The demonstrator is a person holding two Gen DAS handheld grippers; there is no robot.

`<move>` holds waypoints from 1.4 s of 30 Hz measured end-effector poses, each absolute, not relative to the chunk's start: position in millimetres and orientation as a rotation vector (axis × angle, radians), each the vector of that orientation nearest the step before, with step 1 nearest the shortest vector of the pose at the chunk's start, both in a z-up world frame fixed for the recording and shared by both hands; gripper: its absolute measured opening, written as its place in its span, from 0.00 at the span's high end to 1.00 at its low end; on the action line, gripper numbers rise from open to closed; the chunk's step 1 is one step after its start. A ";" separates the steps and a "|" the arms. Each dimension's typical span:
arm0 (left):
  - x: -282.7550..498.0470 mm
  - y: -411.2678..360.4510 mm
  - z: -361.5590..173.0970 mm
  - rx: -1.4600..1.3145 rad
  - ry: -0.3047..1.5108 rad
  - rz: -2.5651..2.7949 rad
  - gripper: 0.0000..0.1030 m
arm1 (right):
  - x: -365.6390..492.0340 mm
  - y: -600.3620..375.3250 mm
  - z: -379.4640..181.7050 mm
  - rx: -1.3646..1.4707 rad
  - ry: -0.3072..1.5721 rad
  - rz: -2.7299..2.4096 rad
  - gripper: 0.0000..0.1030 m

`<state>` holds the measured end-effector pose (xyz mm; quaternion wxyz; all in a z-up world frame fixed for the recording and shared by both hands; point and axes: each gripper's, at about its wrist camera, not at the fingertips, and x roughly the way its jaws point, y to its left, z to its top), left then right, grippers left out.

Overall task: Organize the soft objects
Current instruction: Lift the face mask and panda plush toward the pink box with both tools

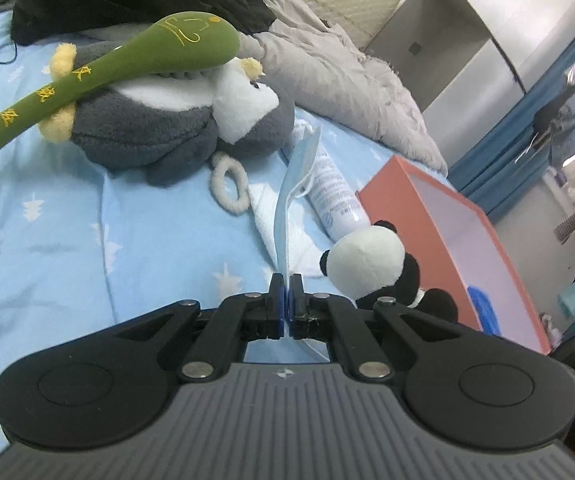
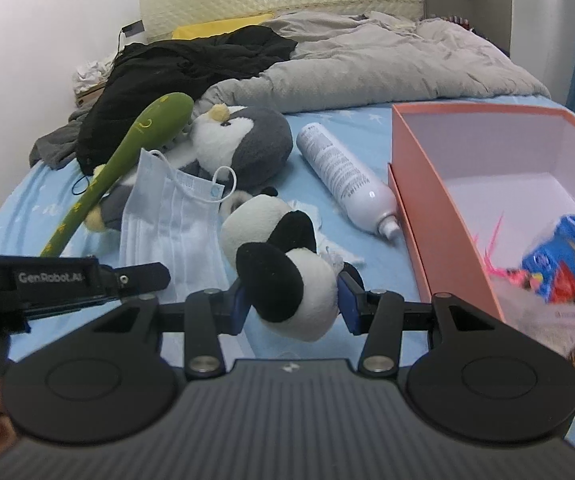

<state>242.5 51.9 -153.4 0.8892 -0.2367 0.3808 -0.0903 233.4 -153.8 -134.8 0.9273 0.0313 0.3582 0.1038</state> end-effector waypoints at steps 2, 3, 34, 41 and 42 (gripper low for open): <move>233.7 49.3 -148.9 -0.482 0.797 -0.185 0.98 | 225.0 -155.4 -132.4 0.064 0.733 0.213 0.52; 231.0 48.1 -147.1 -0.474 0.799 -0.180 0.98 | 221.0 -156.3 -131.1 0.066 0.731 0.214 0.52; 317.5 25.9 -72.0 -0.313 0.994 -0.152 0.97 | 282.3 -149.4 -82.9 0.087 0.913 0.248 0.52; 317.0 15.6 -64.3 -0.287 0.959 -0.199 0.97 | 282.6 -165.0 -72.8 0.117 0.911 0.222 0.52; 315.3 13.6 -64.5 -0.283 0.942 -0.206 0.97 | 280.6 -167.6 -73.7 0.120 0.896 0.224 0.52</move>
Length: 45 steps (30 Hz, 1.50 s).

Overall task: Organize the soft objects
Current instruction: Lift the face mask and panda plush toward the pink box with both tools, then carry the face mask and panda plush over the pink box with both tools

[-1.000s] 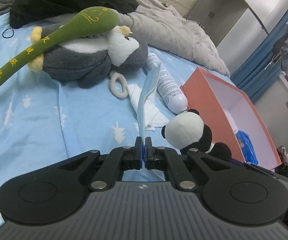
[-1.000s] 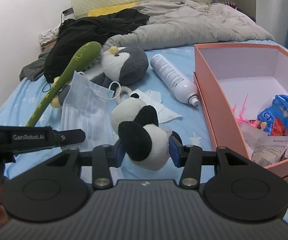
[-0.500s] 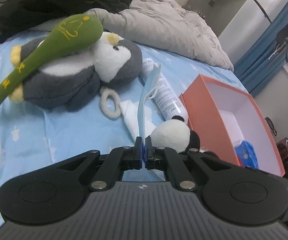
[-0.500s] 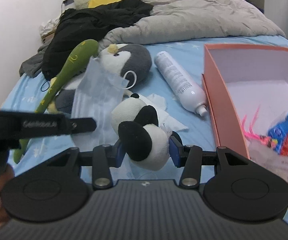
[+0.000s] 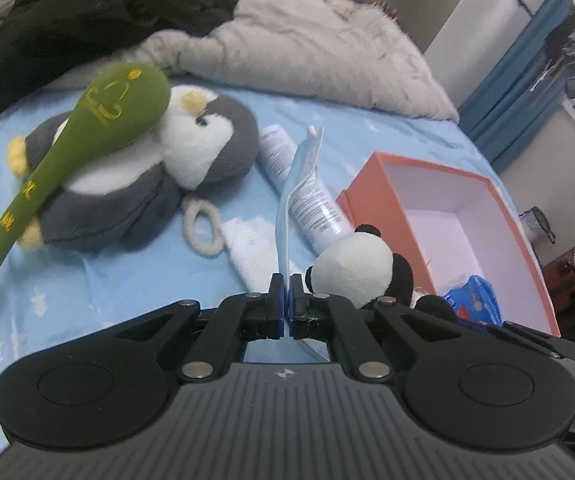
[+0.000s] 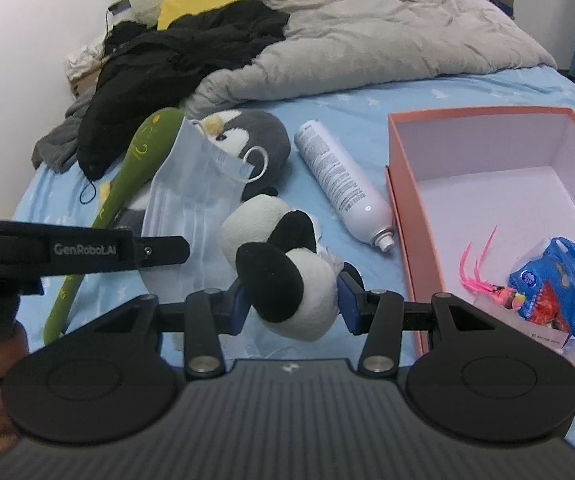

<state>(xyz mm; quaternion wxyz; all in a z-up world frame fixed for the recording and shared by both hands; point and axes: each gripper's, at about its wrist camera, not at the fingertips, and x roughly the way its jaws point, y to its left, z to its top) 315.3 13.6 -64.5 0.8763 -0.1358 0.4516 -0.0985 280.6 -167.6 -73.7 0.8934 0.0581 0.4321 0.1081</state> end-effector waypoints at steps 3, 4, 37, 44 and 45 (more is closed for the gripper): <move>304.1 7.7 -63.5 -0.281 0.892 -0.226 0.97 | 273.3 -173.7 -77.4 0.128 0.851 0.226 0.52; 299.9 5.6 -63.0 -0.280 0.880 -0.229 0.97 | 270.0 -175.7 -77.9 0.131 0.834 0.229 0.52; 166.4 -119.9 30.5 -0.169 0.775 -0.555 0.97 | 94.8 -285.8 2.5 0.261 0.612 -0.018 0.52; 207.7 -162.4 25.2 -0.132 0.801 -0.594 0.97 | 117.9 -319.9 -3.8 0.277 0.624 -0.055 0.52; 216.7 -168.9 23.5 -0.125 0.804 -0.596 0.97 | 124.9 -326.7 -5.4 0.284 0.631 -0.058 0.52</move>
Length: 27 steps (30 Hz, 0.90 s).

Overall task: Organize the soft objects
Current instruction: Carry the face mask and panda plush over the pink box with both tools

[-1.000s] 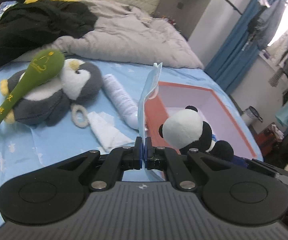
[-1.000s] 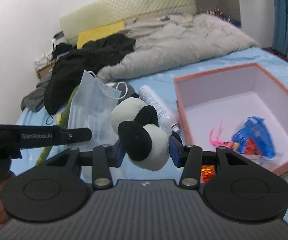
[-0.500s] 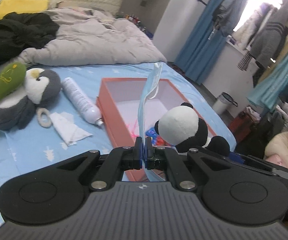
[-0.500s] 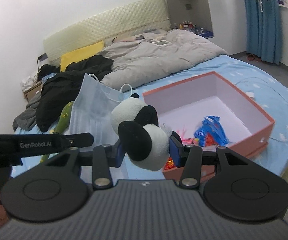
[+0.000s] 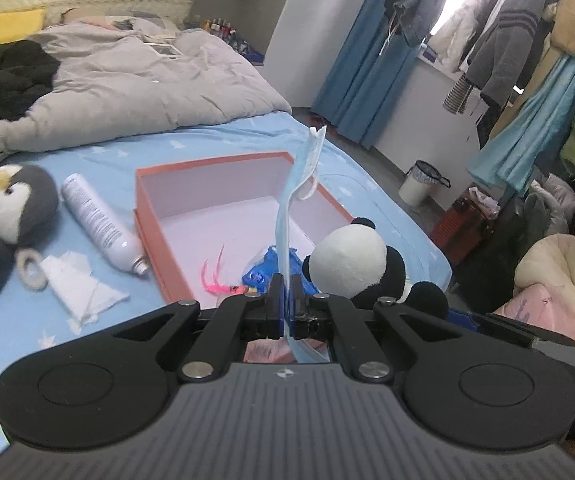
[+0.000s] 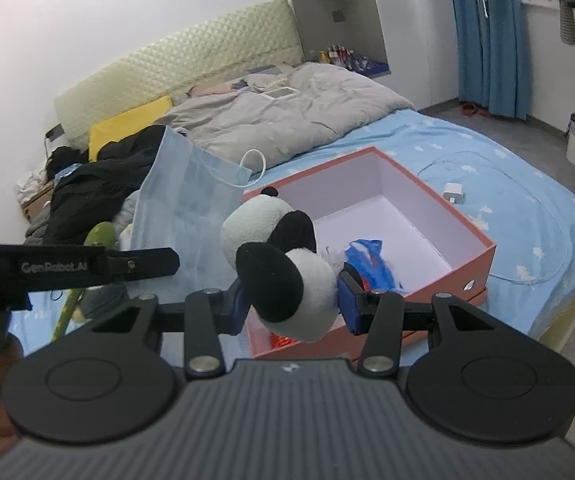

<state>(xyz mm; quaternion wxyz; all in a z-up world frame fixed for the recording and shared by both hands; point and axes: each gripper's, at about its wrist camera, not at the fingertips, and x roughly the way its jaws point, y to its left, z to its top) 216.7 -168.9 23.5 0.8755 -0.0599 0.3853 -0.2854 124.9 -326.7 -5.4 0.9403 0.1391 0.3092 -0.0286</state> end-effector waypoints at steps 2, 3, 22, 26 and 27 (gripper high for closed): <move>234.7 -181.9 18.5 -0.115 0.815 -0.612 0.97 | 139.2 -338.2 -10.1 0.283 0.646 -0.068 0.52; 246.5 -190.5 14.6 -0.112 0.827 -0.624 0.97 | 148.2 -343.8 -12.9 0.272 0.658 -0.074 0.52; 373.2 -269.3 -64.7 0.031 1.047 -0.579 0.97 | 256.0 -427.7 -82.2 0.289 0.895 -0.185 0.50; 374.4 -272.4 -70.6 0.084 1.070 -0.546 0.79 | 255.1 -432.0 -87.6 0.344 0.908 -0.179 0.44; 372.8 -273.2 -70.1 0.096 1.066 -0.540 0.70 | 254.1 -431.2 -87.1 0.337 0.907 -0.189 0.37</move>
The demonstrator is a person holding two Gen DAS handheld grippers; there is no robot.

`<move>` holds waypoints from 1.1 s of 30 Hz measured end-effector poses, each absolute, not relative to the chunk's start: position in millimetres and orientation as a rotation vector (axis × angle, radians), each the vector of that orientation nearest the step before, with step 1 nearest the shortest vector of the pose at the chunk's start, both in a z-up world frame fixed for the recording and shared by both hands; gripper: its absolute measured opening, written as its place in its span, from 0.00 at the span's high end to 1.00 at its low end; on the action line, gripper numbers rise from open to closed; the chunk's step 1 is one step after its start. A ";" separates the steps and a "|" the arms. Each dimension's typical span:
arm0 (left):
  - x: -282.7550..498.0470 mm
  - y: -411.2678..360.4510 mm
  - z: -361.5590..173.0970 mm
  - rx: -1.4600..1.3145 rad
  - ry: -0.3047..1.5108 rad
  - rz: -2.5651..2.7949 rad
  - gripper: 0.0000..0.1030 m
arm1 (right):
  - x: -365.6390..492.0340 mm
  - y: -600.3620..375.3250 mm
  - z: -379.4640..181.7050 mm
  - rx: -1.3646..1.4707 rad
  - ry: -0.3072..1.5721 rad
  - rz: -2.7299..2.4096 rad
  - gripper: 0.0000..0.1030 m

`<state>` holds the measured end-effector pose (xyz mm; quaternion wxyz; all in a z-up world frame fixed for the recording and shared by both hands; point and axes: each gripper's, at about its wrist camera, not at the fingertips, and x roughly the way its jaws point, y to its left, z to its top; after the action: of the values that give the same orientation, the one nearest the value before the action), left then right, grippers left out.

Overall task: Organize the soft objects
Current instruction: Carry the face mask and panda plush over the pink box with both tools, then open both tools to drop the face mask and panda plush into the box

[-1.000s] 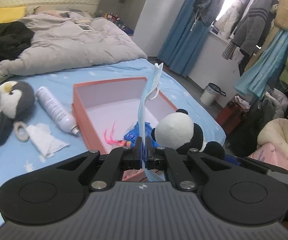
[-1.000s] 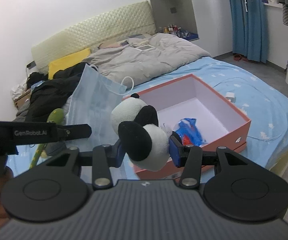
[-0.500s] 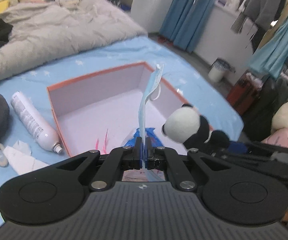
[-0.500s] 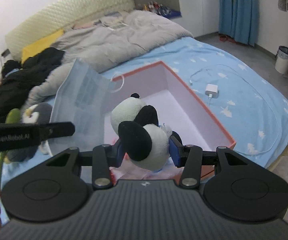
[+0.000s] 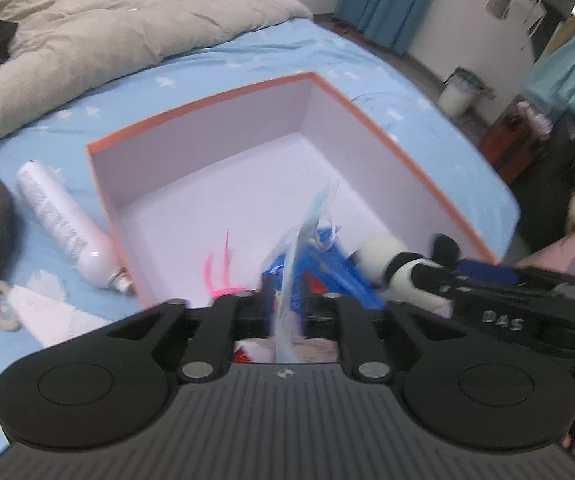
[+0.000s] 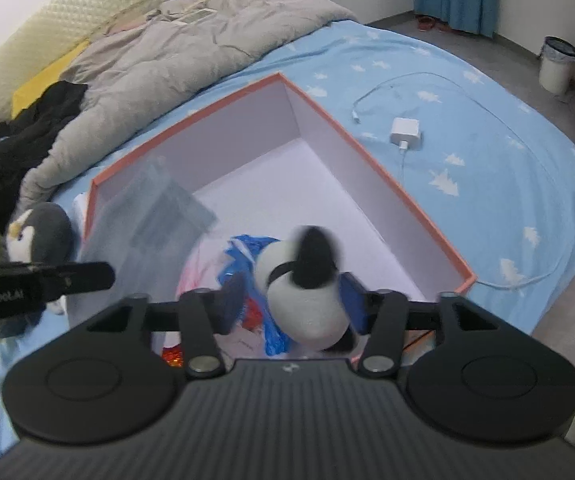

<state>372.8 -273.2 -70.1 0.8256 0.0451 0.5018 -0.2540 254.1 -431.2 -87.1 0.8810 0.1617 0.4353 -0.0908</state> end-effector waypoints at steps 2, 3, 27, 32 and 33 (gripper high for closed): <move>369.3 -270.0 -66.0 0.095 1.036 -0.547 0.50 | 251.1 -429.0 -84.7 0.320 0.899 -0.193 0.34; 367.8 -267.7 -63.4 0.089 1.024 -0.548 0.50 | 250.6 -428.5 -83.7 0.312 0.896 -0.192 0.34; 237.3 -174.8 28.7 -0.021 0.758 -0.563 0.50 | 138.1 -376.0 -12.6 0.288 0.650 -0.153 0.34; 205.0 -156.4 30.6 -0.031 0.699 -0.544 0.50 | 113.0 -356.9 -11.6 0.263 0.601 -0.145 0.34; 199.2 -151.8 30.1 -0.034 0.681 -0.539 0.50 | 108.5 -354.1 -13.2 0.270 0.597 -0.148 0.34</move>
<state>199.2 -151.8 30.1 0.9070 -0.0165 0.3300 -0.2610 108.5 -354.1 -13.2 0.9441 0.1323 0.2930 -0.0727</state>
